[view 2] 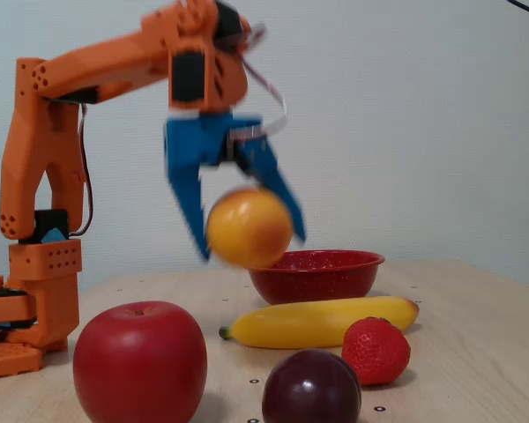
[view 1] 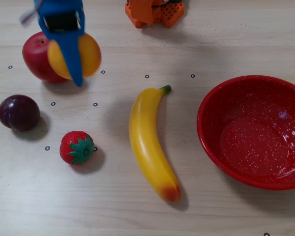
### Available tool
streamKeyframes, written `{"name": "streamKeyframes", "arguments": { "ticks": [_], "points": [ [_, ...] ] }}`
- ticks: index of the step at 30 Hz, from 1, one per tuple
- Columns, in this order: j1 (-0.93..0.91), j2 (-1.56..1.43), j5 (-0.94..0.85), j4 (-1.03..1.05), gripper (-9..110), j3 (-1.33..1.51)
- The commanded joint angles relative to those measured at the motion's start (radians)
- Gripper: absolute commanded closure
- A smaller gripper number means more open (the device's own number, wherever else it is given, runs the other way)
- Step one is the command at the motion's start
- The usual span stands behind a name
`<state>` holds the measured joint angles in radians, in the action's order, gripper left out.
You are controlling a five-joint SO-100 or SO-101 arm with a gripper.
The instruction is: Put the peach in the red bowl.
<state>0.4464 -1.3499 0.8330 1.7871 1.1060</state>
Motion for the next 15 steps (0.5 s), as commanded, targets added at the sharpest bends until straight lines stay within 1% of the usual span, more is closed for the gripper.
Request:
{"name": "streamKeyframes", "arguments": {
  "ticks": [1,6,10,15],
  "points": [
    [-0.089,-0.156,-0.081,0.126,101,-0.130],
    [-0.272,-0.210,-0.259,0.137,101,-0.279],
    [-0.468,-0.219,-0.417,0.087,101,-0.379],
    [-0.727,-0.160,-0.560,0.032,101,-0.499]
  ]
}}
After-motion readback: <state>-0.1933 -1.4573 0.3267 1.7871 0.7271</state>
